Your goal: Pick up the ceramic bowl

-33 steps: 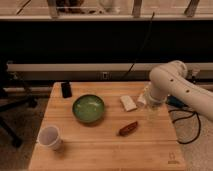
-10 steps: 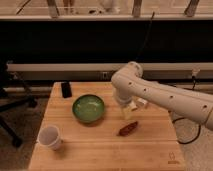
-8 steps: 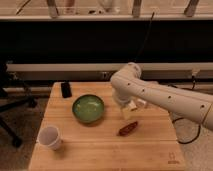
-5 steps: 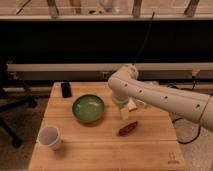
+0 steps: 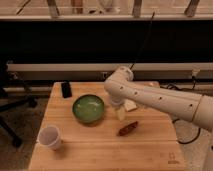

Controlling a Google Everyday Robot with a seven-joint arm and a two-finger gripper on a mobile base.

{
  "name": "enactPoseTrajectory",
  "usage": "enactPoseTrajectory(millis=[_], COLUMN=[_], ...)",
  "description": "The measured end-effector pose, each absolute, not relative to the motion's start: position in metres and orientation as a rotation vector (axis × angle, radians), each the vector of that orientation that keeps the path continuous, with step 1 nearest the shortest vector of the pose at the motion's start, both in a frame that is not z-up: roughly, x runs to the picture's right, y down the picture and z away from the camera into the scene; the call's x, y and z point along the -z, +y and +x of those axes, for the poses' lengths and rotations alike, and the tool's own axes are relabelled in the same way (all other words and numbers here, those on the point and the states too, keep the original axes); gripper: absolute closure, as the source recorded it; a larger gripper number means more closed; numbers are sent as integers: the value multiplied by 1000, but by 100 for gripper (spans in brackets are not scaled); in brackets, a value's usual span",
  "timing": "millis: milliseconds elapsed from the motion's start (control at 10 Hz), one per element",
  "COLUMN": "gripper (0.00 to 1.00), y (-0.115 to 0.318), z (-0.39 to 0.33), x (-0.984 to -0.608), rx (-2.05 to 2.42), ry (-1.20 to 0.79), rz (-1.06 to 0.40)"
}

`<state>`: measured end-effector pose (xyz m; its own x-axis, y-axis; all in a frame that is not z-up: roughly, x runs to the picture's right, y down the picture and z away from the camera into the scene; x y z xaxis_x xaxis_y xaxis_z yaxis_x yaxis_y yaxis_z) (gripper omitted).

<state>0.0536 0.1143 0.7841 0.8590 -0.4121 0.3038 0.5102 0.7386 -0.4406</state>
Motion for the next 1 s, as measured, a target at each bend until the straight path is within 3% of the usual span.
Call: enactPoseTrajectory(millis=[1000], gripper=[20], y=[123], z=[9], x=[-801], rx=[650], ry=[-279], rz=[-452])
